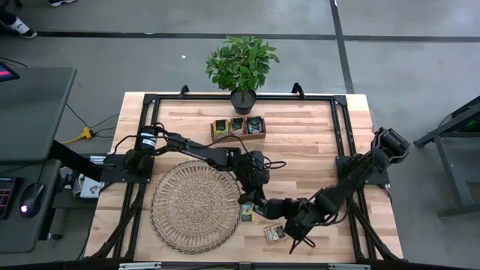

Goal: Pick & Place Tea
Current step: Put the blue tea bag into the right section of the wooden organizer

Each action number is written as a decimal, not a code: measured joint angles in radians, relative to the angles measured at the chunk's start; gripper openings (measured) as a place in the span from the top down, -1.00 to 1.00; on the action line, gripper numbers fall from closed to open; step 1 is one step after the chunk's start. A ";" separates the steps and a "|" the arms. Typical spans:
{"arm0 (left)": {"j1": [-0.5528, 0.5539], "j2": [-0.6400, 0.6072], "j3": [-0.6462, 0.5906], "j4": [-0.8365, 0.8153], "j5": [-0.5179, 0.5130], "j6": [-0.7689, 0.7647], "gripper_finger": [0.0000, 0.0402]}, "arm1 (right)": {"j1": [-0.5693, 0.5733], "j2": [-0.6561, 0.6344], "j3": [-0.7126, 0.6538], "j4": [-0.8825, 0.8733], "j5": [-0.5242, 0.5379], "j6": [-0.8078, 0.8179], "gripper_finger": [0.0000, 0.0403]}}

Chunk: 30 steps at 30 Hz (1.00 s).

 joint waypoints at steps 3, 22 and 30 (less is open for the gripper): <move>0.000 0.000 0.000 0.002 0.003 0.008 0.42 | -0.002 0.000 0.000 0.000 -0.001 0.003 1.00; 0.007 0.000 0.000 0.010 -0.009 -0.001 0.99 | -0.001 -0.006 0.000 -0.039 0.118 0.759 0.92; 0.006 0.000 0.000 0.016 -0.019 -0.001 1.00 | -0.010 -0.006 0.000 -0.111 -0.014 1.296 0.57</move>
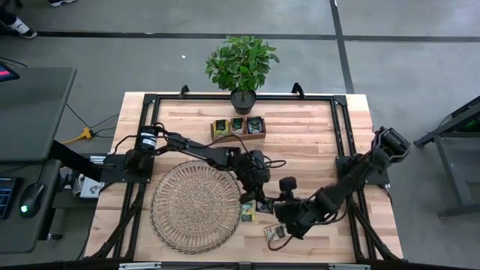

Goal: Pick & Place Tea
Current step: Put the blue tea bag into the right section of the wooden organizer

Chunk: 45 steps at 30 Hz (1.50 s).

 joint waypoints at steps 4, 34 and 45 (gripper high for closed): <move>0.000 0.001 0.000 0.005 -0.049 0.000 1.00 | -0.028 -0.012 0.000 -0.009 -0.102 0.331 0.32; 0.134 -0.059 -0.001 0.433 -0.313 -0.088 1.00 | -0.014 -0.369 -0.002 -0.359 0.320 1.085 0.01; 0.181 -0.100 0.000 0.673 -0.413 -0.087 1.00 | -0.017 -0.582 -0.002 -0.352 0.495 0.850 0.01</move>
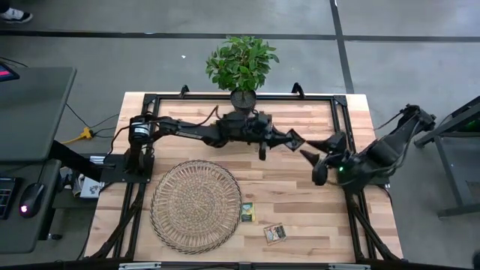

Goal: Pick & Place Tea
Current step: Put the blue tea bag into the right section of the wooden organizer

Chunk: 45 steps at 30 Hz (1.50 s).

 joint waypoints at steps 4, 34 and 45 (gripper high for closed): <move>0.022 -0.016 -0.001 0.111 0.005 -0.018 1.00 | 0.000 -0.079 0.000 0.021 0.027 -0.132 0.01; 0.030 -0.012 0.000 0.330 0.030 -0.042 1.00 | -0.290 -0.128 0.000 0.536 -0.360 -0.741 0.03; 0.029 -0.012 0.000 0.324 0.045 -0.052 1.00 | -0.339 -0.124 0.000 0.570 -0.396 -0.764 0.51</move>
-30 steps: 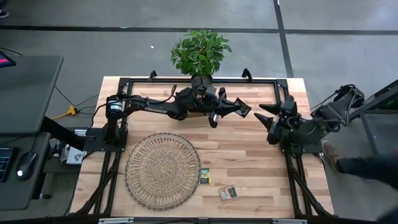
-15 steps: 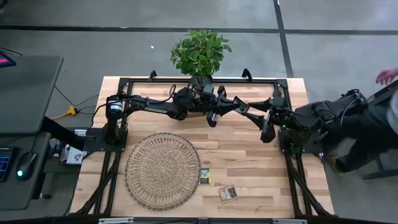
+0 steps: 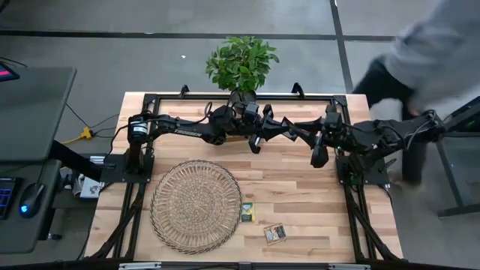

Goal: Pick & Place Tea
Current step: Put the blue tea bag into the right section of the wooden organizer

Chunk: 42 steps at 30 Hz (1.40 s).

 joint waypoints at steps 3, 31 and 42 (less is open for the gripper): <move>0.000 0.000 0.000 0.000 0.000 -0.018 0.99 | -0.002 0.000 0.000 -0.004 -0.012 -0.003 0.71; 0.057 -0.034 -0.064 0.027 0.334 -0.279 0.46 | 0.000 0.000 0.000 -0.475 0.040 0.190 1.00; 0.065 -0.294 -0.519 0.206 0.226 -0.264 0.61 | -0.059 -0.007 -0.369 0.061 -0.176 0.067 1.00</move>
